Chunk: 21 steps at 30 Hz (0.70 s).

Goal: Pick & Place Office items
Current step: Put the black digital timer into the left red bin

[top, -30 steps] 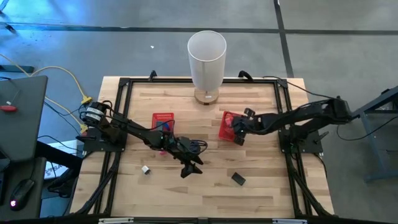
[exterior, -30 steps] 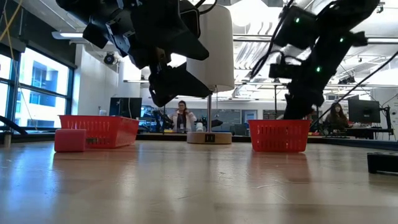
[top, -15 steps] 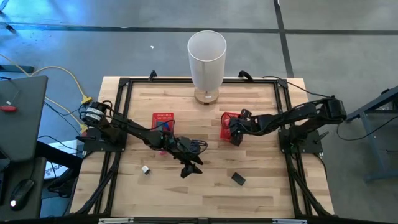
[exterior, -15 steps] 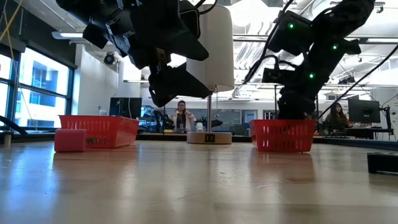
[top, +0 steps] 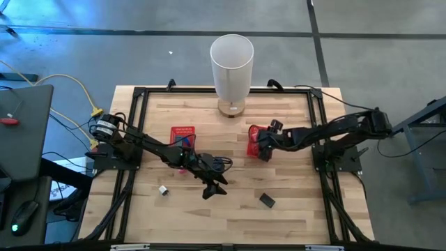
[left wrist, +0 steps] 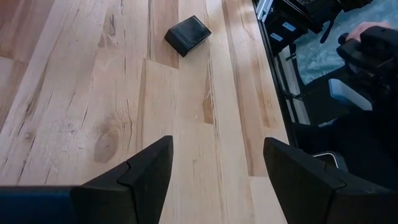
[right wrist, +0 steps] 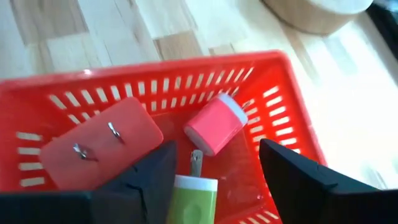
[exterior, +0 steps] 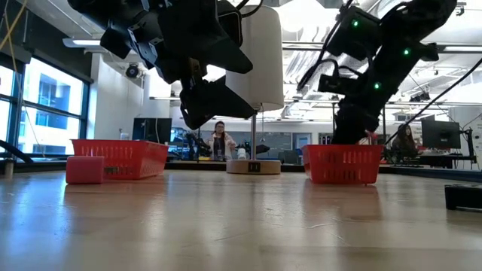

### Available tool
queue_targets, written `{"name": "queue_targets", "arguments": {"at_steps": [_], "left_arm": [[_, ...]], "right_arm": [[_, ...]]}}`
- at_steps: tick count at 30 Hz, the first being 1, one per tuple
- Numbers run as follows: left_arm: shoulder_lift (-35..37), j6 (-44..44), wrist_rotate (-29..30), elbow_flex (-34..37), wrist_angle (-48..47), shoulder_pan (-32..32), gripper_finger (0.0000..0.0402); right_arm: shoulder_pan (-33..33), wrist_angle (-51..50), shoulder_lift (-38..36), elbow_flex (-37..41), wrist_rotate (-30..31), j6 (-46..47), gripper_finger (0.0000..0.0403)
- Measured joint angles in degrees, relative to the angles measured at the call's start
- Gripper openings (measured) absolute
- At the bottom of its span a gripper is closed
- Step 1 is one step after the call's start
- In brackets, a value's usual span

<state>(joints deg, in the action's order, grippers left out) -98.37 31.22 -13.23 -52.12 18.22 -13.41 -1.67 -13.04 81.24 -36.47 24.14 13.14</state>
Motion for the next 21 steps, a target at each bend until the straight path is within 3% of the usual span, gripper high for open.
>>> {"name": "queue_targets", "arguments": {"at_steps": [12, 21], "left_arm": [[0.0, 0.0, 0.1, 0.0, 0.0, 0.0, 0.0244], [0.0, 0.0, 2.6, 0.0, -0.3, 0.0, 0.0244]], "right_arm": [[3.8, -2.3, -12.2, 0.0, 0.4, -4.5, 0.0214], [12.6, -5.4, -17.8, 0.0, 9.2, -4.4, 0.0183]]}}
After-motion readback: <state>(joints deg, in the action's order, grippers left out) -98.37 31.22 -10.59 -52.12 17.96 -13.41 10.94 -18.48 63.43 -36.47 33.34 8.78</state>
